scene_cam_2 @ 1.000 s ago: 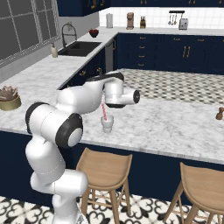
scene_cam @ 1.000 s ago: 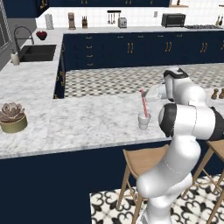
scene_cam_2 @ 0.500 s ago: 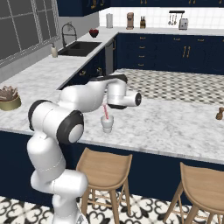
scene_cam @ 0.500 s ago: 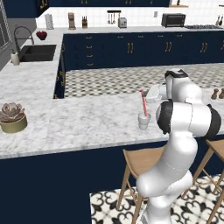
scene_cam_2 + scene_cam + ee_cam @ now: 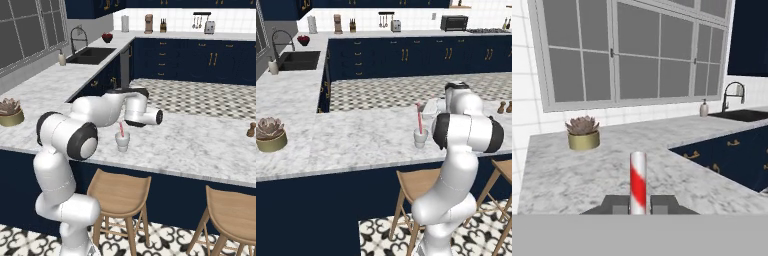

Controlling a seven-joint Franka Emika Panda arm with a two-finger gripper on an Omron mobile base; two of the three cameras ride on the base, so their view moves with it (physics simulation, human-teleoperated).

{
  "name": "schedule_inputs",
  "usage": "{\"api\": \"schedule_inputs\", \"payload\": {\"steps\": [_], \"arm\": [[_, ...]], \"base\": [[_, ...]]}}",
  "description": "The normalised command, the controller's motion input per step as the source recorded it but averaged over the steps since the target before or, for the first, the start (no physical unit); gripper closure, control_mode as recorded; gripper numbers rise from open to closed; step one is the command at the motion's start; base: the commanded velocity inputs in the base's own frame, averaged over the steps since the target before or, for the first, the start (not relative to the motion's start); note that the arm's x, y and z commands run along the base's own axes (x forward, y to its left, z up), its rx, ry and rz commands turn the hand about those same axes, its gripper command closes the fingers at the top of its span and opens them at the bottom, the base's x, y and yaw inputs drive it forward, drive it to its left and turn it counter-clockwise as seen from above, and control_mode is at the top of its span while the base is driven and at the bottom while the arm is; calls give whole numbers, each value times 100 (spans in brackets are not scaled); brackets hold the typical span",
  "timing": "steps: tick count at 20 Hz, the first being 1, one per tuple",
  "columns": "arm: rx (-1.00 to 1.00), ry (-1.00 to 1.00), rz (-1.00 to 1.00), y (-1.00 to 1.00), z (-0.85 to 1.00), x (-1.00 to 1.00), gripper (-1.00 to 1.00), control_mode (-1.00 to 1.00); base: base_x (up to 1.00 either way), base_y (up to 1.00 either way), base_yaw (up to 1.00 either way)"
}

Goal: Take a straw from the drawer in front and place it inside the glass cup on the dining counter.

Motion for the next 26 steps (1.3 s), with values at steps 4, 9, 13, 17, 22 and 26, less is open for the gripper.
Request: {"api": "schedule_inputs", "payload": {"steps": [4, 9, 13, 17, 22, 26], "arm": [[0, 0, 0, -12, -27, 16, 100, -100], [0, 0, 0, -12, -26, 7, 100, -100], [1, 0, 0, -1, -11, 5, 100, -100], [2, 0, 0, 0, -4, 3, 100, -100], [0, 0, 0, 0, -16, -5, 100, -100], [0, 0, 0, 1, -6, -14, 100, -100]], "base": [[0, 0, 0], [0, 0, 0], [0, 0, 0], [0, 0, 0], [0, 0, 0], [0, 0, 0]]}}
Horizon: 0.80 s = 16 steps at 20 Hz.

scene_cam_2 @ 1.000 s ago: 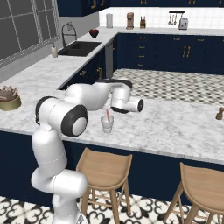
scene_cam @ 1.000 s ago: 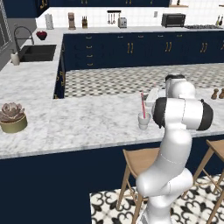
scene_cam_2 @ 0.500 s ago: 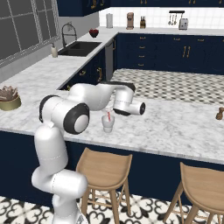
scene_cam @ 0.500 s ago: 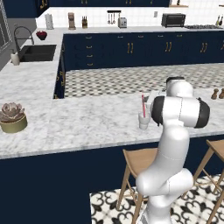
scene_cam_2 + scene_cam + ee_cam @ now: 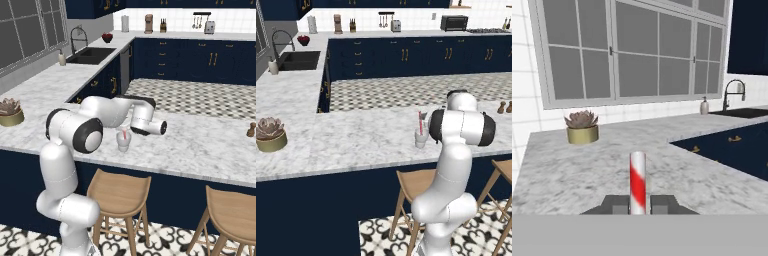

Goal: Take a straw from the drawer in front and place it inside the glass cup on the dining counter.

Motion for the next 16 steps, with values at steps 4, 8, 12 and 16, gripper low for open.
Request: {"api": "schedule_inputs", "payload": {"steps": [4, 8, 12, 16], "arm": [[0, 0, 0, 10, 0, -9, -100, -100], [0, -1, 0, 0, 0, -5, -100, -100], [0, -3, 0, 0, 9, -10, -100, -100], [1, -14, 0, 0, 76, -34, -100, -100]], "base": [[0, 0, 0], [0, 0, 0], [0, 0, 0], [0, 0, 0]]}}
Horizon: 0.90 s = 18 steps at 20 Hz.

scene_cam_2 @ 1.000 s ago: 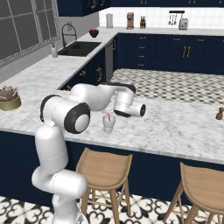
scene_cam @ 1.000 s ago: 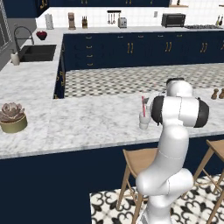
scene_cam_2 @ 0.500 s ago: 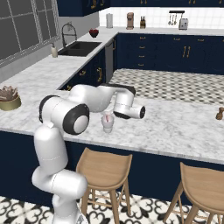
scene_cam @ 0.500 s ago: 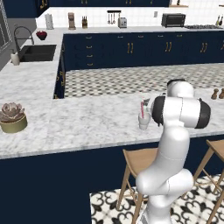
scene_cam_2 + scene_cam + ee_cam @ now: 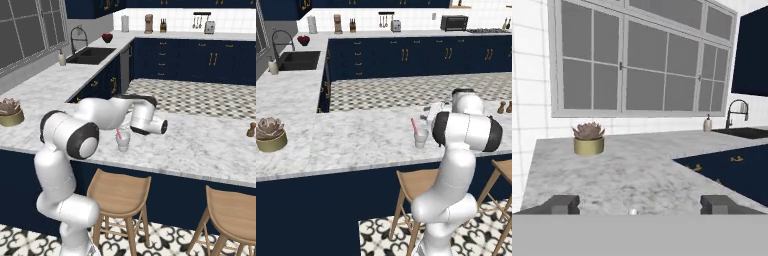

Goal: Take a straw from the drawer in front and place it inside the glass cup on the dining counter.

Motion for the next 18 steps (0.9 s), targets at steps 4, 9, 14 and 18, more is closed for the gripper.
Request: {"api": "schedule_inputs", "payload": {"steps": [4, 9, 14, 18], "arm": [[12, -19, 0, 0, 100, -53, -100, -100], [1, -11, -1, 10, 100, -60, -100, -100], [-15, 0, -7, 39, 97, -63, -100, -100], [-25, 5, -5, 56, 57, -72, -100, -100]], "base": [[0, 0, 0], [0, 0, 0], [0, 0, 0], [0, 0, 0]]}}
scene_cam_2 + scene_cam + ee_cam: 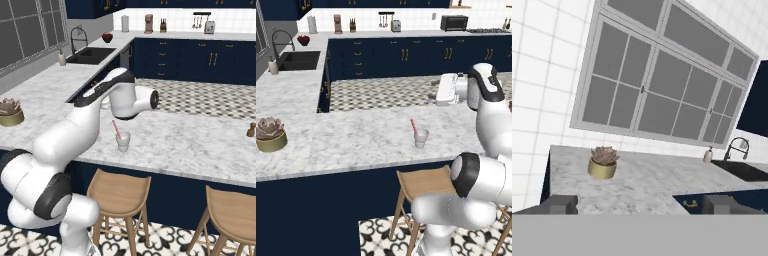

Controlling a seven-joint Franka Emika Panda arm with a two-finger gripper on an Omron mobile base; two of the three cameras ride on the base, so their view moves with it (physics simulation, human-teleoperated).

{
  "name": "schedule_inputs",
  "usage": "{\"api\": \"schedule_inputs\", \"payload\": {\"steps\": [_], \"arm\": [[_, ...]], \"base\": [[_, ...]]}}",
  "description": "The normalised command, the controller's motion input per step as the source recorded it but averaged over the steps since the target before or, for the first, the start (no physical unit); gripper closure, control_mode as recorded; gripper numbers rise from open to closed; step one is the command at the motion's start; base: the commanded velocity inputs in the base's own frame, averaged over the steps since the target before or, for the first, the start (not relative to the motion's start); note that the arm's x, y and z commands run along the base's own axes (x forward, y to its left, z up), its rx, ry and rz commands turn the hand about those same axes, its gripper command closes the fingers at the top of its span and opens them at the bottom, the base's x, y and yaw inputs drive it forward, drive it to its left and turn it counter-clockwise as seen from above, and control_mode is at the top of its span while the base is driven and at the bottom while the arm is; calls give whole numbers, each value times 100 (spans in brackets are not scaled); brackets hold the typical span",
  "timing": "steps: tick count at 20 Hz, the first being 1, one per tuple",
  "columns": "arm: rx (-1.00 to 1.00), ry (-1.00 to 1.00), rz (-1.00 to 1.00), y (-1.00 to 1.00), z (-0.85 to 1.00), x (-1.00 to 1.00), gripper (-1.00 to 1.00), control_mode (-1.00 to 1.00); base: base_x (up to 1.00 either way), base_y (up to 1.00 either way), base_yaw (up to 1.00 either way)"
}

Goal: Take a straw from the drawer in front and place it inside the glass cup on the dining counter.

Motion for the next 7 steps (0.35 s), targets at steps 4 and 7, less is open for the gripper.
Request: {"api": "schedule_inputs", "payload": {"steps": [4, 7], "arm": [[-34, 18, -6, 74, 5, -72, -100, -100], [-41, 27, -9, 76, -2, -66, -100, -100]], "base": [[0, 0, 0], [0, 0, 0]]}}
